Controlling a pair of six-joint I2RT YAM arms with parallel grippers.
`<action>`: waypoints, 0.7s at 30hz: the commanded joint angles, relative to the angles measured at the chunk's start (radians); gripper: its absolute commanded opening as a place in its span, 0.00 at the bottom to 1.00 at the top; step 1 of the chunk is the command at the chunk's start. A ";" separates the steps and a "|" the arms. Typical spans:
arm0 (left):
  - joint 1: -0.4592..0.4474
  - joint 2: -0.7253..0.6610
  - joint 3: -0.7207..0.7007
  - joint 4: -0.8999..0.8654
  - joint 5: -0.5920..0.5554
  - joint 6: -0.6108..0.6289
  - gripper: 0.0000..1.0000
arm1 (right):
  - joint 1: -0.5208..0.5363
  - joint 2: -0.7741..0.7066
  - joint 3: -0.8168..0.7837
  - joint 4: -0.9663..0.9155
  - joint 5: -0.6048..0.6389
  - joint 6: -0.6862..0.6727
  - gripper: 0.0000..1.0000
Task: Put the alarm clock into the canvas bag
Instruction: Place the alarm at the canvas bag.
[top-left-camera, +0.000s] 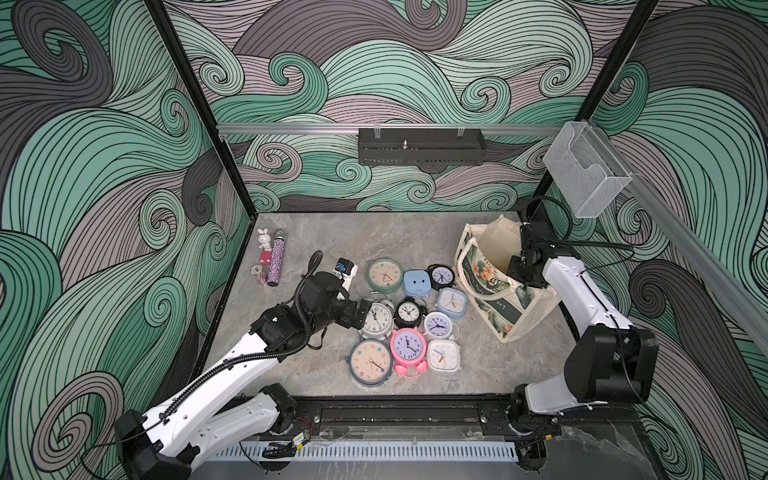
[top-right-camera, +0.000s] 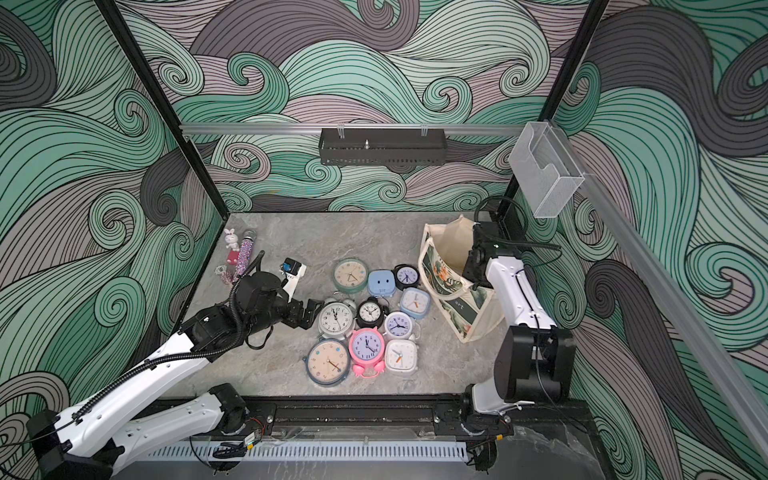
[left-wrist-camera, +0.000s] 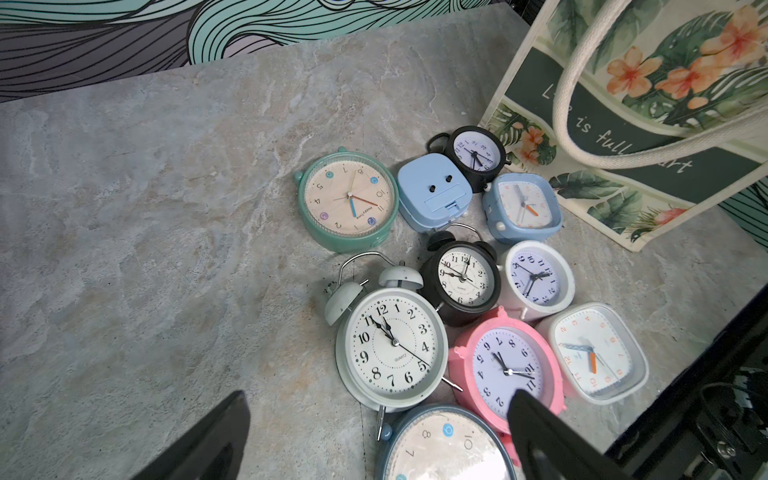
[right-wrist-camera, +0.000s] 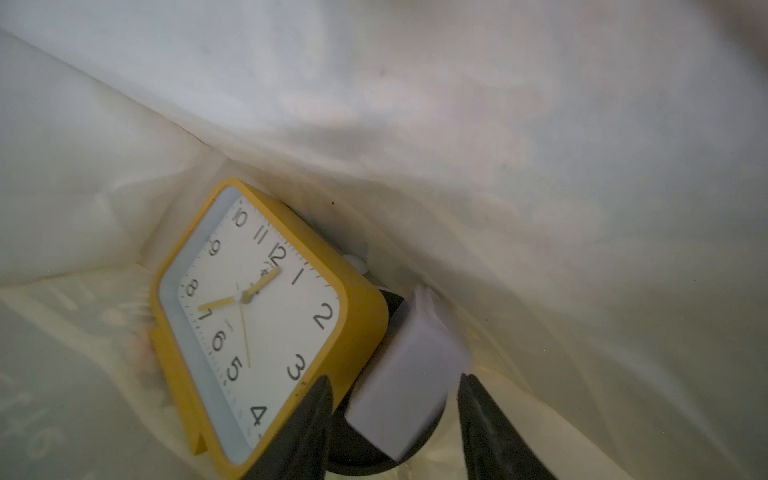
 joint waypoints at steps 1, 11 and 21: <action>0.001 0.017 0.042 -0.049 -0.019 -0.018 0.99 | 0.006 -0.030 -0.009 0.003 -0.072 0.016 0.62; 0.006 0.137 0.114 -0.143 0.047 -0.034 0.99 | 0.058 -0.192 0.016 0.008 -0.133 0.006 0.82; 0.026 0.395 0.246 -0.188 0.016 -0.019 0.87 | 0.101 -0.369 0.028 -0.018 -0.267 -0.040 0.96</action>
